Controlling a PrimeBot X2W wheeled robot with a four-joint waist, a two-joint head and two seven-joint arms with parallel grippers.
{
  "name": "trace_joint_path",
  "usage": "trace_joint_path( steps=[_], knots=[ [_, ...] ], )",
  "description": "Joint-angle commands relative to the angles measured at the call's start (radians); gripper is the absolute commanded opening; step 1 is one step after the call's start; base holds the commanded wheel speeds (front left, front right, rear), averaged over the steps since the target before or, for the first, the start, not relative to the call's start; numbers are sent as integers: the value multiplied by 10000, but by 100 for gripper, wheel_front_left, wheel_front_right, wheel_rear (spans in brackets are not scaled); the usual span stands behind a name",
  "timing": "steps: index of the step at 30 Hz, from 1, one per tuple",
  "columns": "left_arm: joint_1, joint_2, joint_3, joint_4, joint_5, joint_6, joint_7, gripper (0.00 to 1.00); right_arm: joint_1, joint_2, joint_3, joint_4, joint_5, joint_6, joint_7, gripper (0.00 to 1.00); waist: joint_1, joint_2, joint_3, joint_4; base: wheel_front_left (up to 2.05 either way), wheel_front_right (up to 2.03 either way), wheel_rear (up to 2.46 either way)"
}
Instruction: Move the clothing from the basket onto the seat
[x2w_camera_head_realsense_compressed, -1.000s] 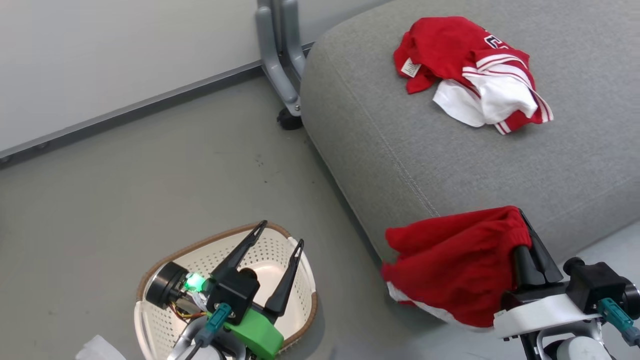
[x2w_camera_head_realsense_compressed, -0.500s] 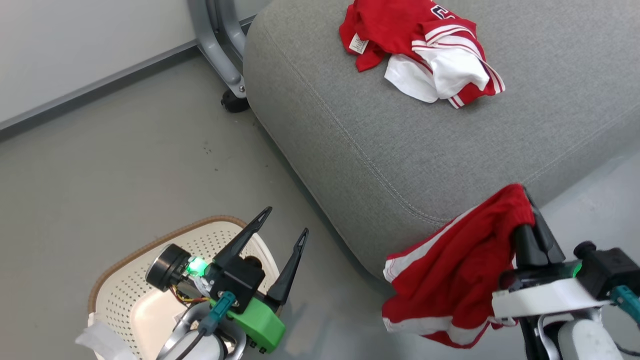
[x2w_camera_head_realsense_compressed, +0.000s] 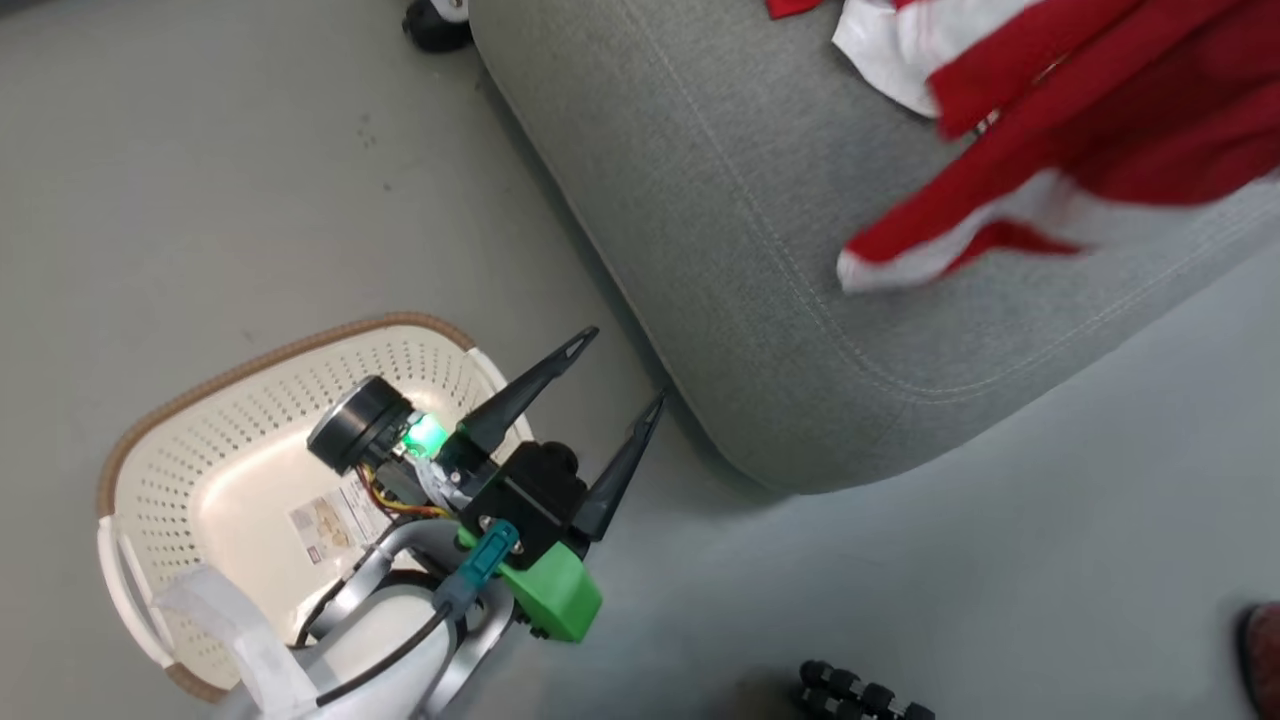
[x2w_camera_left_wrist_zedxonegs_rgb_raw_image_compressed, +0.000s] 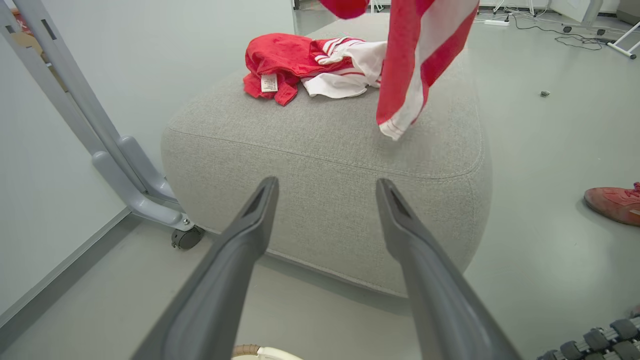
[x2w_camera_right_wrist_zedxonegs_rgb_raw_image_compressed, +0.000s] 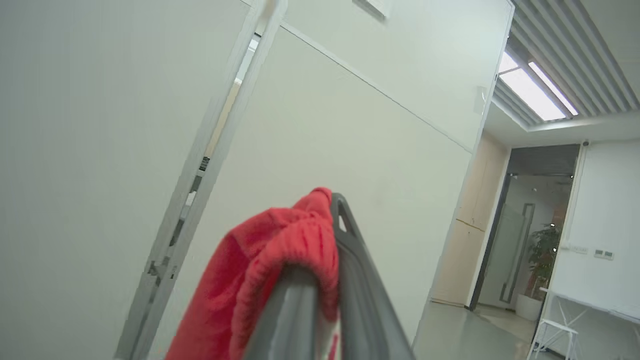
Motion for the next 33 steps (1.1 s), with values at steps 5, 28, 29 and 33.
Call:
trace_joint_path(
  steps=[5, 28, 29, 33],
  knots=[
    [-627, 204, 123, -438, 287, 58, 161, 100, -2449, -2035, -472, 671, -533, -14, -28, 0, -1, 0, 2433, 1406, 0, 0, 0],
    [-555, 27, 108, -189, 215, 500, -288, 100, -539, -516, -2455, 5768, -2240, -14, -30, 100, -1, 0, 2499, 2245, 0, 0, 0],
    [-474, -1, 137, -86, 141, 559, -375, 100, -254, -387, -2646, 5699, -2315, -14, -30, 100, -1, 0, 2332, 2247, 0, 0, 0],
    [-154, -338, 204, 352, -244, 716, -750, 100, 1214, 378, -3606, 5095, -2477, -14, -31, 100, -1, 0, 1506, 2339, 0, 0, 0]
  ],
)
